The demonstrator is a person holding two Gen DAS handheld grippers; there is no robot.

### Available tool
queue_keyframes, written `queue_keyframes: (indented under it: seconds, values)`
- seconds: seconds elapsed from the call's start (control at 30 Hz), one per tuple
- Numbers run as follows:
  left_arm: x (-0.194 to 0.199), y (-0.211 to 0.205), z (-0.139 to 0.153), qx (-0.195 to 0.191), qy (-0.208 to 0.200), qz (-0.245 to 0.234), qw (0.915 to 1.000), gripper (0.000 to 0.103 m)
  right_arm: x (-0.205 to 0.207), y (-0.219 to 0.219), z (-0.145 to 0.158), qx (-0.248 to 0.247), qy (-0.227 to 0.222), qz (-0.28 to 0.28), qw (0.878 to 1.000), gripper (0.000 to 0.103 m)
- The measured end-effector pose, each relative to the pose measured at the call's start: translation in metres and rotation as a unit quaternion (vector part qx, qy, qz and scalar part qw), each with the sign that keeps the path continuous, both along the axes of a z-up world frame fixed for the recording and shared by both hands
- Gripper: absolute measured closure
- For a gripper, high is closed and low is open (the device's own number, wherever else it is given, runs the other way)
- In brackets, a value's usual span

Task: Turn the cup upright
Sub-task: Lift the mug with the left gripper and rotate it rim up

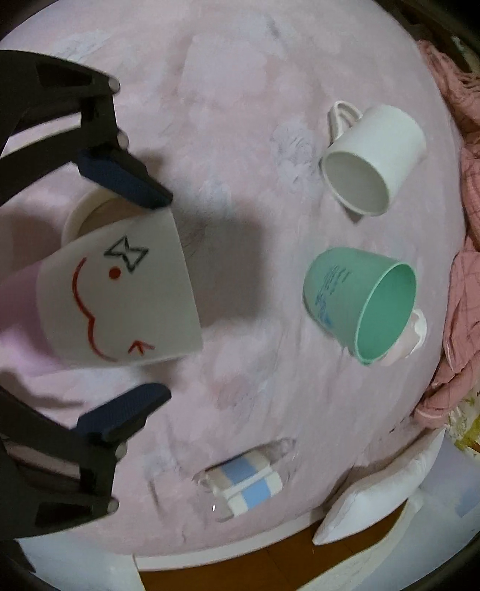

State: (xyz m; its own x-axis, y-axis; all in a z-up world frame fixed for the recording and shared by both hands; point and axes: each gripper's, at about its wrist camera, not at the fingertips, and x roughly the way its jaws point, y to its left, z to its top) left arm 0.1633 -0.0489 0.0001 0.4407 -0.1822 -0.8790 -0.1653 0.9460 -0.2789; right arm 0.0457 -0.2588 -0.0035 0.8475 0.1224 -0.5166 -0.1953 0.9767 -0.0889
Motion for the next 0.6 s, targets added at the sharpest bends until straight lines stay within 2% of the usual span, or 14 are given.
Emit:
queue_keyframes:
  seconds: [0.23,0.37,0.43,0.5,0.6]
  values:
    - [-0.011,-0.002,0.02,0.017,-0.047,-0.026,0.9984,0.024,0.004,0.006,-0.005,-0.014,0.011,0.004,1.0,0.0]
    - [-0.024,-0.002,0.044,0.019,-0.101,-0.037,0.994,0.024,0.003,0.004,-0.005,-0.011,0.011,0.0,1.0,0.0]
    - [-0.035,-0.003,0.06,0.016,-0.148,-0.045,0.9878,0.024,0.005,0.003,-0.005,-0.009,0.013,-0.001,1.0,0.0]
    - [-0.046,-0.007,0.071,0.023,-0.2,-0.055,0.9779,0.024,0.005,0.004,-0.005,-0.009,0.014,-0.002,1.0,0.0]
    - [-0.056,-0.017,0.076,0.073,-0.246,-0.079,0.9634,0.024,0.005,0.003,-0.004,-0.009,0.013,-0.002,1.0,0.0]
